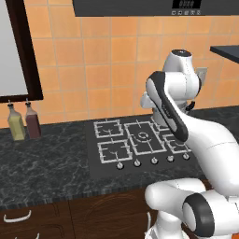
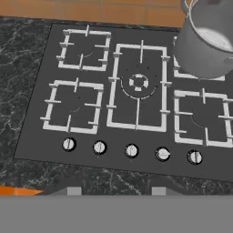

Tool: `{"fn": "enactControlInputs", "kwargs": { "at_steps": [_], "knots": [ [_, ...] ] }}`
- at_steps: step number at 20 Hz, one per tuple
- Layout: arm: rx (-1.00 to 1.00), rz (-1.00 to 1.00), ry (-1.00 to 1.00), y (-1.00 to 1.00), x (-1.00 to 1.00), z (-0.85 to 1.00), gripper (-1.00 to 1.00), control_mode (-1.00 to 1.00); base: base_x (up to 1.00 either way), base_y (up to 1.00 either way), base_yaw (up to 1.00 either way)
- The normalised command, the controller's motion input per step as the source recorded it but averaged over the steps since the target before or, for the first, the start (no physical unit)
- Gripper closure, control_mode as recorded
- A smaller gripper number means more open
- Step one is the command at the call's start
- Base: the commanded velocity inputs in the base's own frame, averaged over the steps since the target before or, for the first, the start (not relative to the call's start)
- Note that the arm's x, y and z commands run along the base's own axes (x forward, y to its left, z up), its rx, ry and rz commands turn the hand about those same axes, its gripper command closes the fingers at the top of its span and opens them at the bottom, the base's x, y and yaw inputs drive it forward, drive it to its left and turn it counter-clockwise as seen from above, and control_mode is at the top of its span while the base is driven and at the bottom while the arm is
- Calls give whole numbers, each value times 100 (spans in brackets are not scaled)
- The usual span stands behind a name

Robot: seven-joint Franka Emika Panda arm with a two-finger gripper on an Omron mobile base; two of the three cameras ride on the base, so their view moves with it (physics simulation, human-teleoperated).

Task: Turn off the rear right burner of the stove.

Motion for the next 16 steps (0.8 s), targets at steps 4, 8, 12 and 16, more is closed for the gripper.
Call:
{"fn": "enactControlInputs", "kwargs": {
  "at_steps": [4, 8, 12, 16],
  "knots": [
    [1, -14, 0, -54, -37, -23, -100, -100, 0, 0, 0],
    [1, -43, 2, -90, -46, -57, -100, -100, 0, 0, 0],
    [0, -50, 6, -87, -32, -75, -100, -100, 0, 0, 0],
    [6, -55, 7, -71, -13, -83, -100, -100, 0, 0, 0]
  ]
}}
